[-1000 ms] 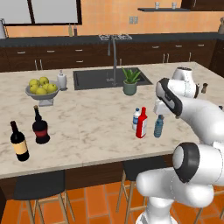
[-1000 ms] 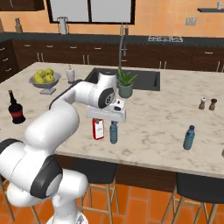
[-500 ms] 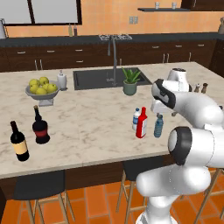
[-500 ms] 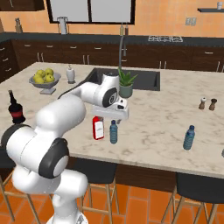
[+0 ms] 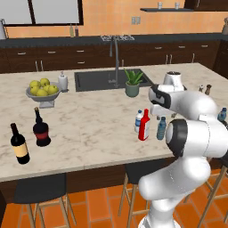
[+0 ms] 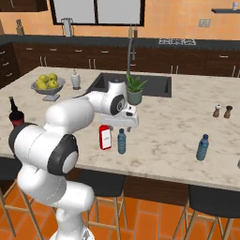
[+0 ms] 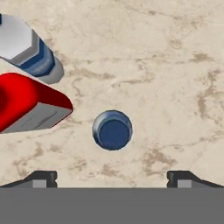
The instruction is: Move the plastic bottles in the middle to the plastics group, and the glass bottles in the middle to the glass group.
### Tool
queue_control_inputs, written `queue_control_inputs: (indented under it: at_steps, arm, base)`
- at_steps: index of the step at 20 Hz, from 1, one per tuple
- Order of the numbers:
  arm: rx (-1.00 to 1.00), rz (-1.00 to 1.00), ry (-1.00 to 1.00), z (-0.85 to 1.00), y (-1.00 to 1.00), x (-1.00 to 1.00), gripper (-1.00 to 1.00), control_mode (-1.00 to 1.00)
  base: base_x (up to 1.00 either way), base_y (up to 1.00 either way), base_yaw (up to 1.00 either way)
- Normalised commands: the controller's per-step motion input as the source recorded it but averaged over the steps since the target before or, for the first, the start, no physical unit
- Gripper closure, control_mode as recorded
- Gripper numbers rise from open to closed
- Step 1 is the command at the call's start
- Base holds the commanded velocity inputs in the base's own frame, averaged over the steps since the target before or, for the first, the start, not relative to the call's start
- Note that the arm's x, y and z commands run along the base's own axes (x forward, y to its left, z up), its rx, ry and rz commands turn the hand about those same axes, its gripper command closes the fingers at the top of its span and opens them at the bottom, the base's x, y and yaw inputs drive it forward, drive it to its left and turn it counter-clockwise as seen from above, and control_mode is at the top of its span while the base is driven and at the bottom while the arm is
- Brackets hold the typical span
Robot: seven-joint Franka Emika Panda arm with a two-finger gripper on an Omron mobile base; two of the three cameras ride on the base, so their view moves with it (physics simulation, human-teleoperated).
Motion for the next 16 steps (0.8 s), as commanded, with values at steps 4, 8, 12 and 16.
queue_control_inputs:
  at_steps: [4, 8, 12, 16]
  arm:
    - [0.00, 0.00, 0.01, -0.26, -0.05, 0.34, -1.00, -1.00]
    - [0.02, 0.00, 0.00, -0.16, -0.15, 0.31, -1.00, -1.00]
    - [0.01, 0.00, 0.00, -0.11, -0.08, 0.06, -1.00, -1.00]
    - [0.00, 0.00, 0.00, -0.10, 0.00, 0.00, -1.00, -1.00]
  base:
    - [0.00, 0.00, 0.00]
    - [0.00, 0.00, 0.00]
    - [0.00, 0.00, 0.00]
    - [0.00, 0.00, 0.00]
